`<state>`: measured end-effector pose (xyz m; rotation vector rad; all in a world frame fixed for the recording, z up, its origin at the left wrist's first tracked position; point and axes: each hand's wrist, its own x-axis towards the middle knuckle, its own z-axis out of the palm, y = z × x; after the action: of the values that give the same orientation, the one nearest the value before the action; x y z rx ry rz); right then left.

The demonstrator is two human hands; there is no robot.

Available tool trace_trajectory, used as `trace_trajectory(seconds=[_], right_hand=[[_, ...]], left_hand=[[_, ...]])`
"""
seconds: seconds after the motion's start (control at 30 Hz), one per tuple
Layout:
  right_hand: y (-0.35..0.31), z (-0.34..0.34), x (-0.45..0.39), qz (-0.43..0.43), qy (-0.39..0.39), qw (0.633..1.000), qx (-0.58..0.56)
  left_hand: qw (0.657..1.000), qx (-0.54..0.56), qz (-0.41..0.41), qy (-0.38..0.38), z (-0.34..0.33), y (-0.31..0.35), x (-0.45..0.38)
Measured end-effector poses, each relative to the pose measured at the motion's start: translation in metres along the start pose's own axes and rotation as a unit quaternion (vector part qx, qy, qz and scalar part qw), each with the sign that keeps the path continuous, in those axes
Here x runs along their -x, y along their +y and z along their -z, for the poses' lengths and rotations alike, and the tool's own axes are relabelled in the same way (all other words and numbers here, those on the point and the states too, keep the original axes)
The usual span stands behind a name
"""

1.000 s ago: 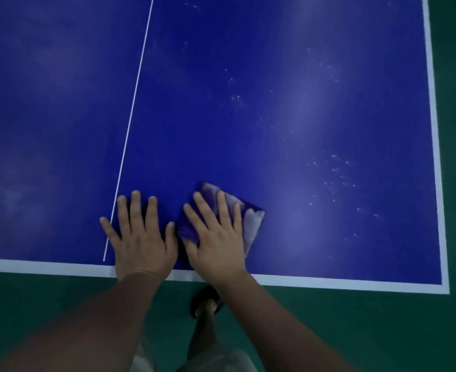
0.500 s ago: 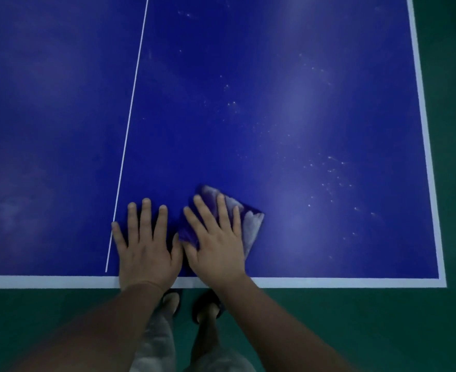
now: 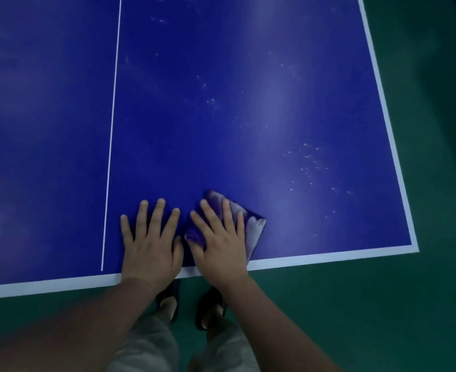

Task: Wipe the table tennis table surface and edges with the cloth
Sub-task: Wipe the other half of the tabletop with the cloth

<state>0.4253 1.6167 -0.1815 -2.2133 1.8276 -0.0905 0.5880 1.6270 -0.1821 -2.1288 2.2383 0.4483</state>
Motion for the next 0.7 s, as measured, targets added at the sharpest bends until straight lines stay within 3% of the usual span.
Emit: trace_trajectory(seconds=[0.13,0.33,0.43,0.53,0.7], right_hand=[[0.051,0.009,0.028,-0.010,-0.001,1.000,0.018],[0.100,0.035,-0.041,-0.184,0.014,0.983,-0.024],[0.089,0.028,-0.038,-0.112,0.015,0.993,-0.035],[0.108,0.025,0.013,-0.027,-0.001,0.999,-0.018],[0.193,0.049,0.045,-0.036,-0.013,0.999,0.001]], left_hand=[[0.999,0.030,0.021,0.008,0.003,0.020,-0.008],[0.998,0.068,0.011,-0.001,-0.003,0.088,-0.027],[0.993,0.107,0.040,-0.011,-0.009,0.121,-0.031],[0.995,0.080,0.045,-0.026,-0.017,0.137,-0.020],[0.989,0.100,0.108,-0.008,-0.019,0.159,-0.023]])
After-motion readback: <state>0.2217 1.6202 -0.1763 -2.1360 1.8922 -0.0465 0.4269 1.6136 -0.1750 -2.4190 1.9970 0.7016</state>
